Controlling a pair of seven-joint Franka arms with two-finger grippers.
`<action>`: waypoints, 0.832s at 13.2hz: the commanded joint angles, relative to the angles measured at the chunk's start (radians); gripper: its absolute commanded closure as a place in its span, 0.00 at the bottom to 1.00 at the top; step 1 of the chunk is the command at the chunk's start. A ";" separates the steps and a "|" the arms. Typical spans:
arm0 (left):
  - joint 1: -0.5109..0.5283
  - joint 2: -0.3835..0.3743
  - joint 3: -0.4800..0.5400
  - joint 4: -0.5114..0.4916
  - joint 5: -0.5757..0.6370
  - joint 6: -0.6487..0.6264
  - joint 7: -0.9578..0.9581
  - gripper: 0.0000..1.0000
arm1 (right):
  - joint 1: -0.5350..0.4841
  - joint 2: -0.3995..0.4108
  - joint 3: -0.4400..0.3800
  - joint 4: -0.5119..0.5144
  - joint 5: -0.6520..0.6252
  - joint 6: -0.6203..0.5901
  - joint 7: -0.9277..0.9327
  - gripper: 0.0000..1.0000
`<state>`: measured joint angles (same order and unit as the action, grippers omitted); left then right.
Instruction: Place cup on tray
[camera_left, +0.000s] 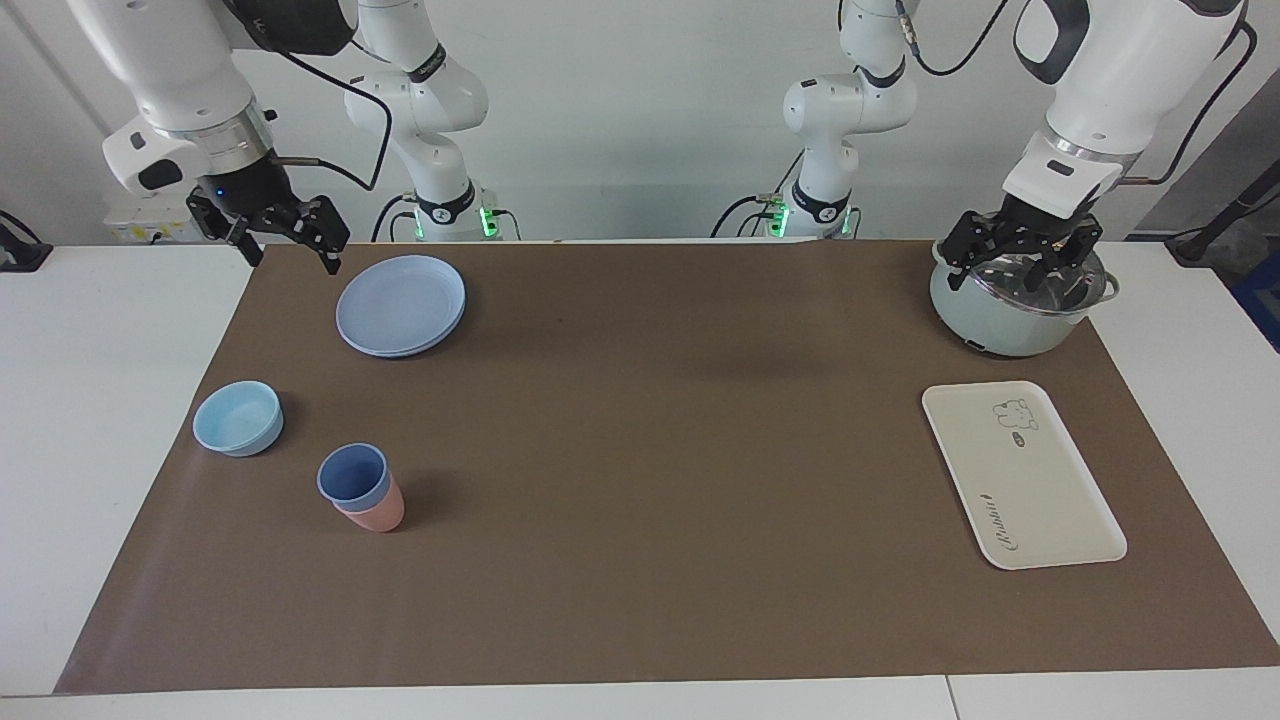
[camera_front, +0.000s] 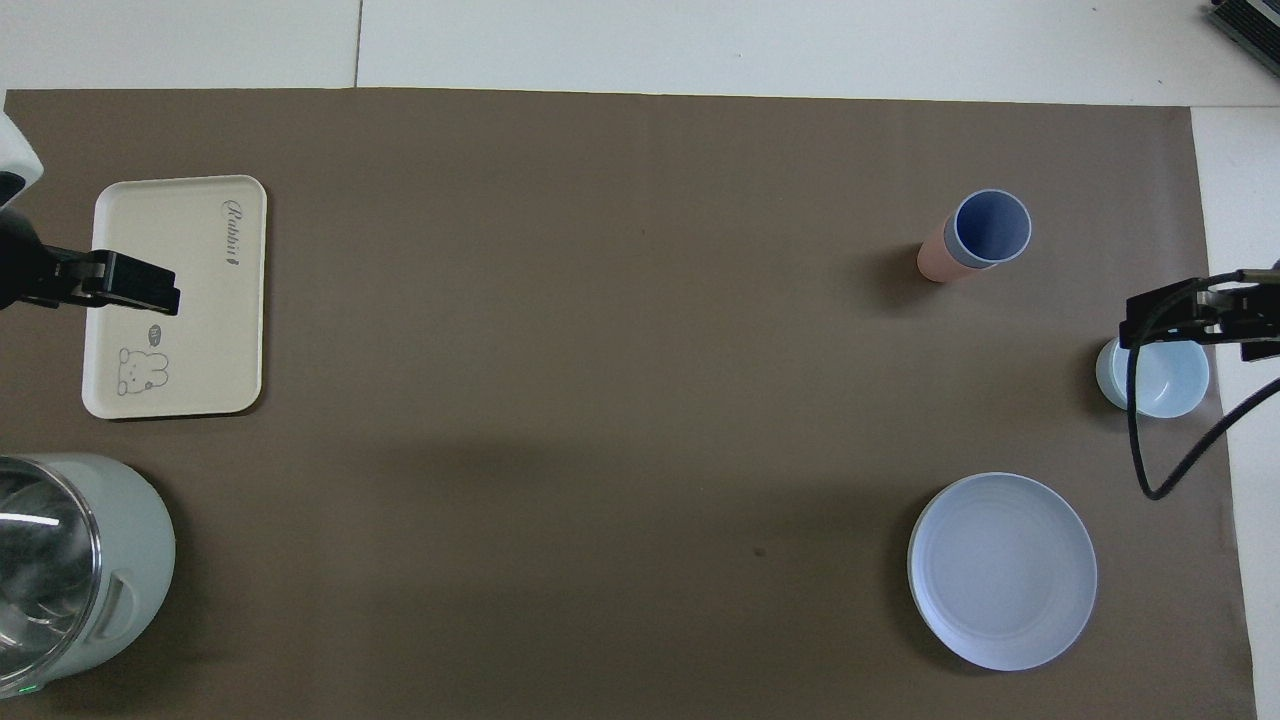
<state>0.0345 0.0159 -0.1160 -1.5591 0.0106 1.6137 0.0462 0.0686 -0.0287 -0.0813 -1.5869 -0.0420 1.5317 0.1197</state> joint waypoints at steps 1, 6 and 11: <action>-0.007 -0.004 0.009 -0.004 -0.004 0.014 0.009 0.00 | 0.004 -0.014 -0.011 -0.008 0.022 -0.016 -0.031 0.00; -0.007 -0.002 0.009 -0.004 -0.004 0.020 0.009 0.00 | 0.004 -0.016 -0.008 -0.013 0.024 -0.019 -0.023 0.00; -0.007 -0.002 0.009 -0.006 -0.004 0.020 0.009 0.00 | 0.002 -0.017 -0.006 -0.016 0.024 -0.019 -0.032 0.00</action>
<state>0.0345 0.0159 -0.1159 -1.5591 0.0106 1.6180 0.0462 0.0710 -0.0287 -0.0814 -1.5882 -0.0420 1.5280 0.1137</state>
